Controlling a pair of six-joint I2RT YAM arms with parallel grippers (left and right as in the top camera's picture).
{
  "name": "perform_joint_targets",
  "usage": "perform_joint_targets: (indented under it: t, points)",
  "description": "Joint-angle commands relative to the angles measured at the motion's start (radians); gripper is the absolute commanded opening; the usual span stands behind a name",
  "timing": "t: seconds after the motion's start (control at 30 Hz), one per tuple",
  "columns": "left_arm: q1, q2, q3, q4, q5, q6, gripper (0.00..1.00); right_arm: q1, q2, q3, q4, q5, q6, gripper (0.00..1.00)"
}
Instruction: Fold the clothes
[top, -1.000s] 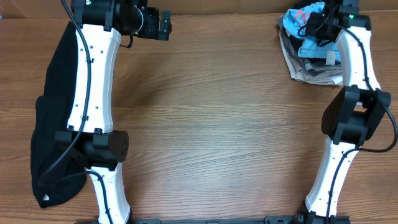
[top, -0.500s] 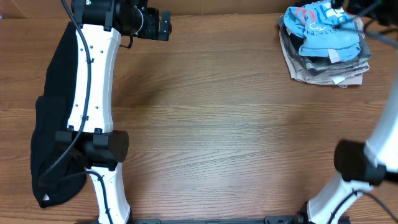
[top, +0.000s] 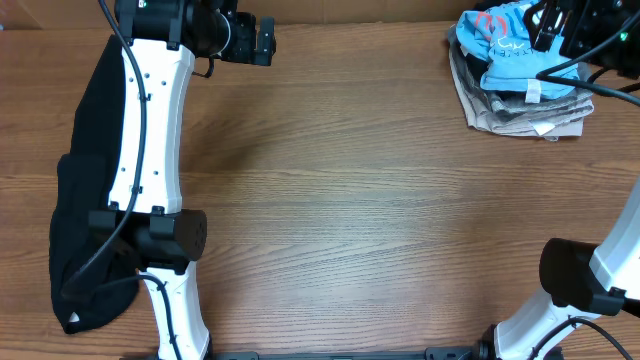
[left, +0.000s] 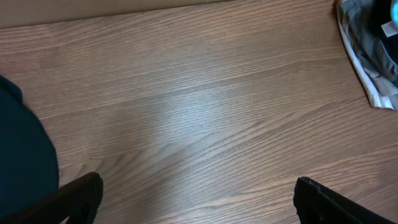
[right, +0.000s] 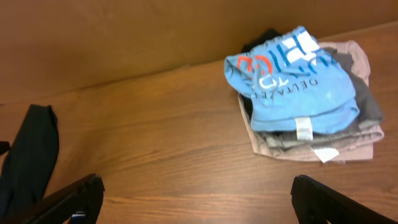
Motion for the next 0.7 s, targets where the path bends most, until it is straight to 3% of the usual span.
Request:
perform_joint_targets:
  t: [0.0,0.4,0.53,0.67]
  points:
    - [-0.001,0.009,-0.005,0.0,-0.005,0.001,1.0,0.002,0.005,0.002,-0.009,0.015,0.002,1.0]
    - [-0.001,0.009,-0.005,0.0,-0.005,0.001,1.0,0.114,-0.063,-0.011,0.093,0.019,-0.087,1.0]
    - [-0.001,0.009,-0.005,0.0,-0.005,0.001,1.0,0.155,-0.139,-0.116,0.18,0.019,-0.084,1.0]
    - [0.0,0.009,-0.005,0.0,-0.005,0.001,1.0,0.202,-0.257,-0.328,0.348,0.027,-0.08,1.0]
